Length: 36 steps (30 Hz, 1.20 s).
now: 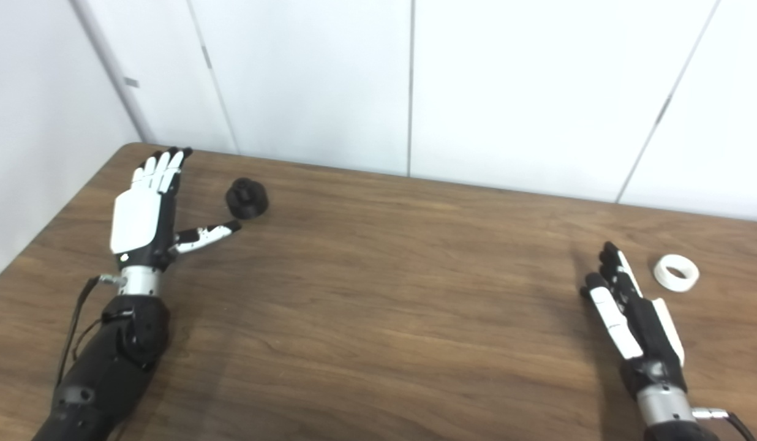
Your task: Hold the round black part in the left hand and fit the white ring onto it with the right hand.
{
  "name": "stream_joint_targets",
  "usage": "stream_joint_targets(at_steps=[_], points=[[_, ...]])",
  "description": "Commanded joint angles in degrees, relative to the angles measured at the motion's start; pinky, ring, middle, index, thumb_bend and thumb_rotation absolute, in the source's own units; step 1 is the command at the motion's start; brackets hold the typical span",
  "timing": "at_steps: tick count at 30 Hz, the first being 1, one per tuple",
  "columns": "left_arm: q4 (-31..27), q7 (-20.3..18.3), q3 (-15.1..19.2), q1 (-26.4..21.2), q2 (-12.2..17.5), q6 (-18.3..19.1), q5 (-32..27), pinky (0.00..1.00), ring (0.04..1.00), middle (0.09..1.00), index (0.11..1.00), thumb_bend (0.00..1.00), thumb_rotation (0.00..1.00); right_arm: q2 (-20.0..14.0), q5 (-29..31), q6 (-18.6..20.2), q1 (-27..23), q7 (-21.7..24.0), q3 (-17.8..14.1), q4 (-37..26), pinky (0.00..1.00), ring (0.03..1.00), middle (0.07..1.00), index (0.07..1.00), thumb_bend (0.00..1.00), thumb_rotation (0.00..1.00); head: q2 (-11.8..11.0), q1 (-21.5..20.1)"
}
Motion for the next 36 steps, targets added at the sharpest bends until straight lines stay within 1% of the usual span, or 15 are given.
stream_joint_targets(at_steps=[1, 2, 4, 6, 11, 15, 19, 21, 23, 29, 32, 36], points=[[0.11, -0.68, 0.66, -2.68, 1.98, 0.37, -1.85, 1.0, 1.0, 0.99, 0.986, 0.96, 0.51, -0.68, 0.37, 0.03, -1.3, -0.05, -0.7, -2.18, 0.98, 0.998, 0.995, 1.0, 0.28, 0.78, 0.03, 0.15], [0.54, -1.36, 0.67, -2.92, 2.21, 0.52, -2.48, 1.0, 1.0, 0.994, 0.995, 0.97, 0.53, -0.66, 0.34, 0.11, -1.28, -0.06, -0.7, -2.32, 0.98, 0.996, 0.993, 1.0, 0.27, 0.78, -0.08, 0.26], [1.78, -4.19, 0.82, -3.67, 3.02, 0.95, -4.82, 1.0, 1.0, 0.998, 0.998, 0.97, 0.53, -0.76, 0.16, 0.31, -1.12, 0.0, -0.6, -2.76, 0.98, 0.998, 0.994, 1.0, 0.27, 0.78, -0.33, 0.36], [2.67, -6.2, 0.77, -4.22, 3.78, 1.3, -6.23, 1.0, 1.0, 1.0, 1.0, 0.98, 0.54, -0.79, 0.06, 0.61, -0.99, -0.02, -0.58, -3.19, 0.98, 1.0, 0.996, 1.0, 0.26, 0.78, -0.33, 0.36], [4.92, -9.67, -0.56, -5.69, 5.97, 0.97, -7.58, 0.99, 1.0, 1.0, 0.983, 1.0, 0.55, -0.93, -0.42, 1.05, -0.74, -0.07, -0.52, -4.23, 0.98, 1.0, 0.997, 1.0, 0.24, 0.79, -0.41, 0.35], [7.98, -11.82, -2.22, -7.42, 7.86, -0.84, -8.16, 0.98, 1.0, 0.987, 0.955, 1.0, 0.56, -0.58, 0.05, 2.31, -0.39, -0.08, -0.79, -5.86, 1.0, 1.0, 1.0, 1.0, 0.24, 0.79, -0.58, 0.17], [10.0, -14.94, -3.11, -8.84, 9.11, -1.61, -10.24, 1.0, 1.0, 0.98, 0.928, 1.0, 0.54, -0.48, -0.02, 3.16, -0.05, -0.17, -0.85, -7.28, 1.0, 1.0, 0.998, 1.0, 0.23, 0.78, -0.59, 0.12], [10.57, -16.39, -3.56, -9.4, 9.61, -1.66, -10.69, 1.0, 0.999, 0.973, 0.913, 1.0, 0.54, -0.55, -0.63, 3.67, 0.2, -0.31, -0.7, -8.21, 0.99, 1.0, 0.997, 1.0, 0.22, 0.78, -0.55, 0.1], [11.25, -17.58, -4.26, -9.95, 10.21, -1.99, -10.81, 1.0, 0.998, 0.969, 0.904, 1.0, 0.53, -0.51, -0.87, 4.18, 0.41, -0.39, -0.68, -9.01, 0.98, 1.0, 0.997, 1.0, 0.21, 0.79, -0.53, 0.0], [15.29, -18.91, -5.37, -11.77, 11.35, -4.84, -11.93, 1.0, 0.973, 0.948, 0.869, 1.0, 0.53, -0.49, -1.15, 4.51, 0.71, -0.49, -0.77, -10.18, 0.96, 0.997, 0.997, 1.0, 0.2, 0.79, -0.19, -0.3], [15.88, -19.84, -5.99, -12.19, 11.58, -5.19, -12.07, 1.0, 0.975, 0.947, 0.862, 1.0, 0.54, -0.44, -1.1, 5.4, 0.91, -0.47, -0.84, -11.27, 0.97, 0.998, 0.998, 1.0, 0.19, 0.79, -0.15, -0.6], [16.29, -20.52, -7.07, -12.77, 11.53, -5.65, -11.7, 1.0, 0.969, 0.944, 0.851, 1.0, 0.5, -0.62, -1.32, 6.53, 1.01, -0.55, -0.94, -12.46, 0.98, 1.0, 0.997, 1.0, 0.19, 0.8, -0.03, -0.57]])
